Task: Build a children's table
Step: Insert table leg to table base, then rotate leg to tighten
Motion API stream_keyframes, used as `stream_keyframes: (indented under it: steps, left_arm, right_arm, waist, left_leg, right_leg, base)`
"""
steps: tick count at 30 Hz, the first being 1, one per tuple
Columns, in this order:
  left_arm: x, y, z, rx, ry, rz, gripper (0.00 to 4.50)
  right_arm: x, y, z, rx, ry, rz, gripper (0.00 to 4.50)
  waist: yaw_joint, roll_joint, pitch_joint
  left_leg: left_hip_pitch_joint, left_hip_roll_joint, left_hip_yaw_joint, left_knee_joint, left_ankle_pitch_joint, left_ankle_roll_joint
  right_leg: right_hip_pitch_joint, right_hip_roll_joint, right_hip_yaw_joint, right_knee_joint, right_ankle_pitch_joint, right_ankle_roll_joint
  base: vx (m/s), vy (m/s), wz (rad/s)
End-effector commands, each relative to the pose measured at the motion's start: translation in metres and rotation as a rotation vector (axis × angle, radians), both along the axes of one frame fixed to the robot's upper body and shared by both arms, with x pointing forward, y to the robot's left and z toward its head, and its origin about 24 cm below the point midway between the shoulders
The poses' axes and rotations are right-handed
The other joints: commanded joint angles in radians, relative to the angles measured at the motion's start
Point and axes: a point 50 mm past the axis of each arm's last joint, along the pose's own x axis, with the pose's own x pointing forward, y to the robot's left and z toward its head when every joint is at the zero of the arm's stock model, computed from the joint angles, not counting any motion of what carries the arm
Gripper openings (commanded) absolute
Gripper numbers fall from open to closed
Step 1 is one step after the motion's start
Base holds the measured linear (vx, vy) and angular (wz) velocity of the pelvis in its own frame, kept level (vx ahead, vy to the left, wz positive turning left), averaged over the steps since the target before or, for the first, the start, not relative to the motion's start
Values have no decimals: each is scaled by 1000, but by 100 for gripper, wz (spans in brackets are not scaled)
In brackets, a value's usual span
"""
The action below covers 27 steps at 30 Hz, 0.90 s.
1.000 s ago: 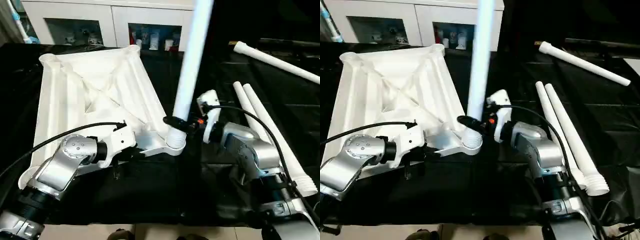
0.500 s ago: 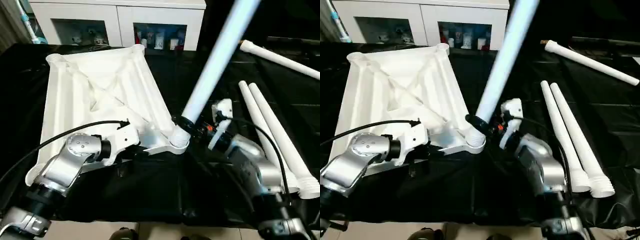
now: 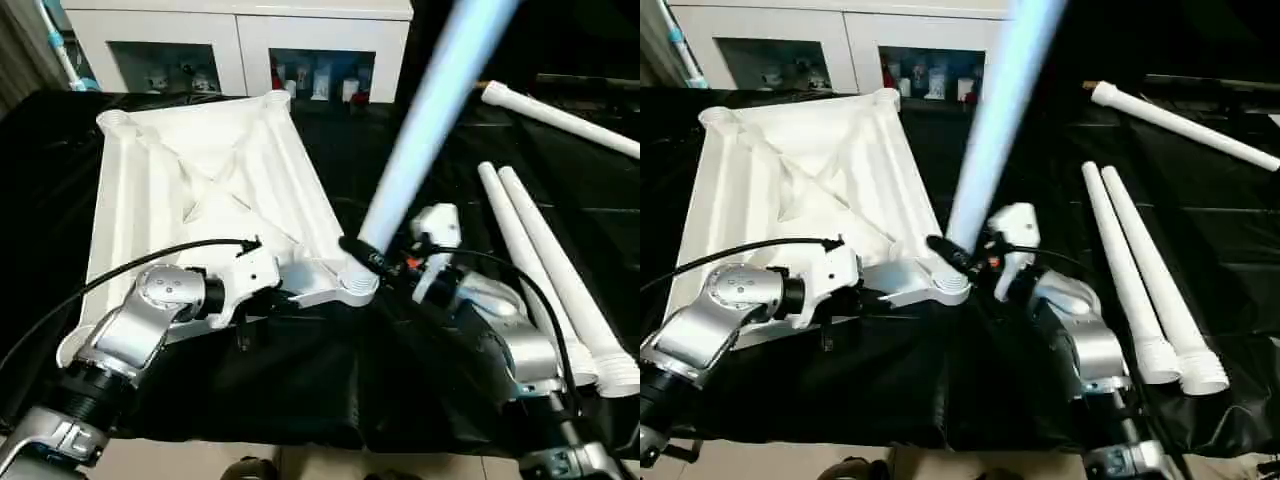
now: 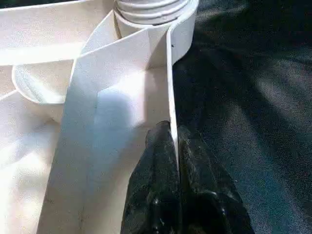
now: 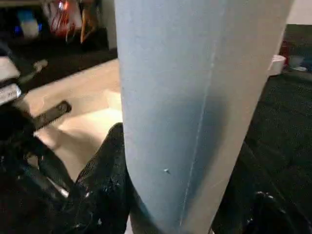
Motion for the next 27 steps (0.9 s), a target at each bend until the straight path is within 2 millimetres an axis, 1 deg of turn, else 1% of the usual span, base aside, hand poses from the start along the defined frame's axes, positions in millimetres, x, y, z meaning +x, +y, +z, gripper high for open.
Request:
stream_keyframes:
  steps: [1, 5, 6, 8, 9, 10, 12, 13, 14, 15, 16, 18, 20, 23, 25, 27]
  left_arm:
    - [4, -2, 2, 28, -25, -4, 0]
    - [3, -3, 1, 29, -23, -7, 0]
    - [3, -3, 1, 29, -23, -10, 0]
    - [3, -3, 0, 31, -21, -13, 0]
    - [3, -3, 0, 32, -21, -14, 0]
    - [3, -3, 0, 31, -20, -15, 0]
    - [3, -3, 0, 31, -18, -16, 0]
    - [3, -2, 1, 31, -17, -17, 0]
    - [4, -2, 1, 32, -16, -17, 0]
    - [4, -2, 1, 31, -14, -18, 0]
    - [4, -2, 1, 31, -14, -18, 0]
    - [5, -1, 2, 26, -10, -19, 0]
    - [5, -1, 2, 26, -9, -19, 0]
    - [6, 1, 3, 26, -6, -20, 0]
    - [5, 2, 2, 27, -4, -21, 0]
    - [4, 4, 2, 36, 4, -29, 0]
  right_arm:
    - [-13, 2, -42, -105, 205, 27, 183]
    - [-13, 3, -43, -127, 218, 50, 183]
    - [-13, 4, -43, -131, 230, 61, 183]
    - [-14, 3, -46, -141, 256, 76, 183]
    - [-15, 2, -46, -146, 264, 80, 183]
    - [-15, 2, -48, -150, 272, 82, 183]
    - [-15, 0, -51, -161, 284, 84, 183]
    - [-15, -1, -52, -166, 290, 82, 183]
    - [-15, -2, -55, -165, 301, 79, 183]
    - [-15, -3, -57, -166, 310, 74, 183]
    - [-15, -4, -57, -167, 311, 73, 183]
    - [-15, -7, -63, -170, 331, 58, 183]
    - [-15, -8, -64, -171, 335, 52, 183]
    - [-13, -10, -65, -170, 339, 38, 183]
    - [-13, -9, -65, -171, 338, 38, 183]
    - [-13, -9, -64, -172, 336, 40, 183]
  waist:
    - [-1, 6, -40]
    - [-2, 4, -41]
    - [-3, 5, -39]
    - [-3, 3, -38]
    - [-3, 4, -35]
    - [-3, 3, -36]
    - [-4, 3, -30]
    - [-3, 3, -31]
    - [-3, 2, -34]
    - [-3, 1, -36]
    - [-3, 1, -34]
    - [-3, 1, -32]
    - [-4, 1, -31]
    - [-4, -1, -26]
    - [-4, -2, -26]
    - [-3, -2, -25]
  left_leg:
    - [22, 94, -43, -103, -324, -20]
    - [20, 94, -42, -103, -317, -17]
    - [19, 94, -42, -104, -319, -16]
    - [21, 94, -42, -104, -329, -16]
    - [22, 94, -43, -105, -342, -19]
    - [23, 94, -44, -105, -346, -21]
    - [26, 94, -45, -108, -373, -29]
    - [30, 93, -45, -108, -381, -31]
    - [30, 93, -44, -109, -370, -29]
    - [30, 94, -42, -111, -341, -23]
    - [29, 94, -40, -112, -330, -19]
    - [29, 94, -39, -112, -336, -20]
    - [31, 94, -40, -114, -354, -24]
    - [36, 95, -45, -116, -409, -36]
    - [34, 96, -48, -118, -420, -39]
    - [36, 96, -48, -119, -422, -37]
  right_leg:
    - [8, -108, 69, -105, -365, -195]
    - [11, -107, 69, -102, -330, -204]
    - [10, -107, 69, -103, -332, -205]
    - [9, -107, 70, -105, -353, -203]
    - [7, -109, 70, -108, -376, -199]
    - [7, -108, 70, -108, -384, -196]
    - [2, -109, 72, -113, -419, -184]
    - [3, -111, 72, -117, -436, -178]
    - [6, -111, 71, -117, -426, -178]
    - [7, -108, 70, -116, -384, -181]
    - [6, -106, 70, -115, -355, -187]
    - [7, -107, 70, -115, -348, -194]
    - [5, -107, 70, -116, -366, -192]
    - [-1, -110, 72, -123, -451, -173]
    - [-2, -112, 73, -126, -484, -159]
    - [-6, -112, 74, -130, -494, -150]
  base:
    - [0, 0, 0]
    - [0, 0, 0]
    - [0, 0, 0]
    - [0, 0, 0]
    - [0, 0, 0]
    - [0, 0, 0]
    - [0, 0, 0]
    - [0, 0, 0]
    - [0, 0, 0]
    - [0, 0, 0]
    - [0, 0, 0]
    - [0, 0, 0]
    - [0, 0, 0]
    - [0, 0, 0]
    - [0, 0, 0]
    - [0, 0, 0]
